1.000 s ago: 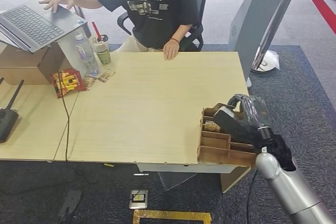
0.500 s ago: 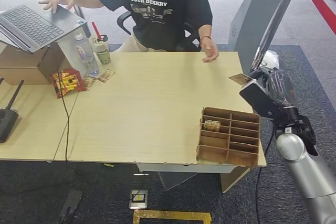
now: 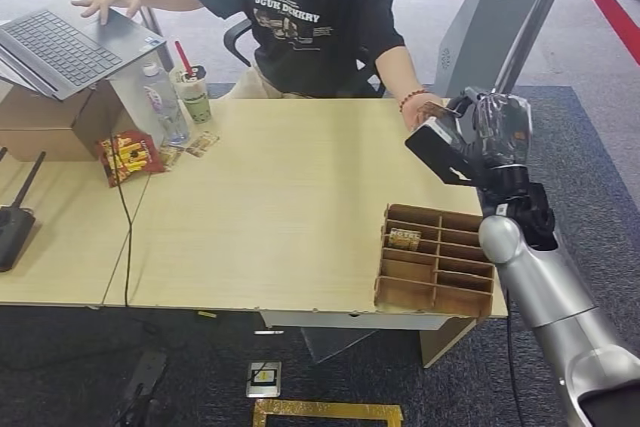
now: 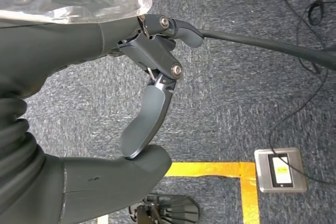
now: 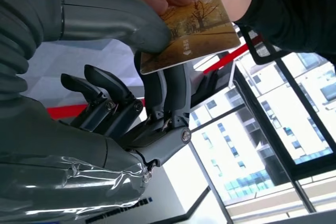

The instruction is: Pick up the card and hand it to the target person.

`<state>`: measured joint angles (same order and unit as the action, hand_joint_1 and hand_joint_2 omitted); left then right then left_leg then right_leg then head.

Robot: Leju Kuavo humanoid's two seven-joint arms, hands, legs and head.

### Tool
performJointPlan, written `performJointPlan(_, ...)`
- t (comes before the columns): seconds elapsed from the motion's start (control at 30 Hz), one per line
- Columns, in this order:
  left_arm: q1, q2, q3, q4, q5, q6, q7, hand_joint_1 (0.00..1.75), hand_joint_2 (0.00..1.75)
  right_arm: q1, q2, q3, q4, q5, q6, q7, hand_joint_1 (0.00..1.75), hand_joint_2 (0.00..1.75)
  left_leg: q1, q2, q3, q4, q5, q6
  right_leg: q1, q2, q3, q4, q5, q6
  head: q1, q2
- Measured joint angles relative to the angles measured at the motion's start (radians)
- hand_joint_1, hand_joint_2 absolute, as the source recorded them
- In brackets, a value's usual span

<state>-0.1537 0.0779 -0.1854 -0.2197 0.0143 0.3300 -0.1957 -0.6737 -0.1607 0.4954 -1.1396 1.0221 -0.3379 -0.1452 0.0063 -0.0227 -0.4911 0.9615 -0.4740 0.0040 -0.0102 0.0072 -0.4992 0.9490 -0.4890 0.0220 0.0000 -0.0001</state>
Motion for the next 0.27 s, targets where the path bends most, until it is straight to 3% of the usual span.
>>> performJointPlan(0.13, -0.009, 0.000, -0.010, 0.000, -0.004, 0.000, 0.005, 0.00, 1.75, -0.050, 0.046, 0.026, 0.111, 0.067, -0.033, 0.025, 1.74, 1.75, 0.000, 0.000, 0.000, 0.000, 0.000, 0.000, 0.000, 0.000, 0.000, 0.000, 0.000, 0.000, 0.000, 0.000)
performJointPlan(0.17, -0.011, 0.000, -0.013, 0.000, -0.006, 0.000, 0.006, 0.00, 1.75, -0.061, 0.056, 0.032, 0.134, 0.085, -0.038, 0.030, 1.63, 1.75, 0.000, 0.000, 0.000, 0.000, 0.000, 0.000, 0.000, 0.000, 0.000, 0.000, 0.000, 0.000, 0.000, 0.000)
performJointPlan(0.2, -0.012, 0.000, -0.016, 0.000, -0.008, 0.000, 0.008, 0.00, 1.75, -0.071, 0.064, 0.038, 0.156, 0.102, -0.040, 0.035, 1.40, 1.75, 0.000, 0.000, 0.000, 0.000, 0.000, 0.000, 0.000, 0.000, 0.000, 0.000, 0.000, 0.000, 0.000, 0.000)
performJointPlan(0.23, -0.013, 0.000, -0.019, 0.000, -0.009, 0.000, 0.010, 0.00, 1.75, -0.082, 0.072, 0.045, 0.178, 0.120, -0.041, 0.038, 0.96, 1.75, 0.000, 0.000, 0.000, 0.000, 0.000, 0.000, 0.000, 0.000, 0.000, 0.000, 0.000, 0.000, 0.000, 0.000)
performJointPlan(0.27, -0.013, 0.000, -0.020, 0.000, -0.010, 0.000, 0.010, 0.00, 1.75, -0.087, 0.077, 0.049, 0.189, 0.130, -0.042, 0.040, 0.71, 1.75, 0.000, 0.000, 0.000, 0.000, 0.000, 0.000, 0.000, 0.000, 0.000, 0.000, 0.000, 0.000, 0.000, 0.000)
